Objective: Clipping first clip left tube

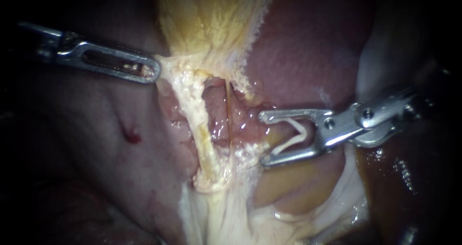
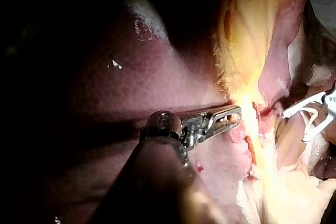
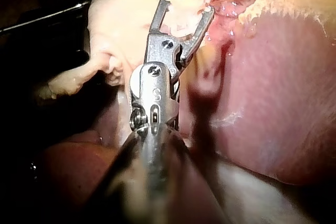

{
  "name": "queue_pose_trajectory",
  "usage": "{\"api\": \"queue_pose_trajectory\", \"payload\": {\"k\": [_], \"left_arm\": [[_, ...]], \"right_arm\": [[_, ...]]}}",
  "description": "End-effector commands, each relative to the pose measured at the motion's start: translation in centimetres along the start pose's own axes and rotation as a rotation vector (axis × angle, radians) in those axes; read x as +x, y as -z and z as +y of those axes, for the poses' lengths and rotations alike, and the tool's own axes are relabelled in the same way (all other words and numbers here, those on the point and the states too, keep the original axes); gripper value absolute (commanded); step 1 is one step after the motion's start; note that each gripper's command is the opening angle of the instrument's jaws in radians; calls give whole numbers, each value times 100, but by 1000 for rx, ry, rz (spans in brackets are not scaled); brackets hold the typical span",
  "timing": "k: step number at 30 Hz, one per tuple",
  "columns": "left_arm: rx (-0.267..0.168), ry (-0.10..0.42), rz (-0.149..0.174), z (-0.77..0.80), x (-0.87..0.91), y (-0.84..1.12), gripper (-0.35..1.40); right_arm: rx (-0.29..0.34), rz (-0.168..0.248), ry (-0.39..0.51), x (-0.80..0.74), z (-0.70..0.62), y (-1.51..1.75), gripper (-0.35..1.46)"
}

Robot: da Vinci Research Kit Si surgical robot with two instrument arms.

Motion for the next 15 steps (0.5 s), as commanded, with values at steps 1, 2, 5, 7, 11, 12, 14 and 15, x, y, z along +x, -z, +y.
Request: {"api": "queue_pose_trajectory", "payload": {"k": [1, 2, 5, 7, 11, 12, 14, 15], "left_arm": [[0, 0, 0, 0, 0, 0, -35], [-1, 0, 0, -1, 0, 0, -35], [-1, 1, -1, -2, 0, -1, -35], [-2, 1, -1, -3, 1, -1, -35], [-3, 2, -2, -6, 1, -1, -35], [-4, 2, -2, -6, 1, -1, -35], [-4, 2, -3, -7, 1, -1, -35], [-4, 2, -3, -8, 1, -1, -35]], "right_arm": [[0, -1, -11, -2, 0, -6, 50], [3, -2, -18, -5, 0, -15, 50], [6, -4, -45, -9, 3, -32, 50], [1, -6, -55, -11, 8, -44, 50], [1, -7, -90, -17, 20, -57, 50], [2, -7, -96, -19, 23, -59, 50], [3, -5, -112, -24, 29, -64, 50], [2, -6, -116, -28, 31, -66, 50]]}}
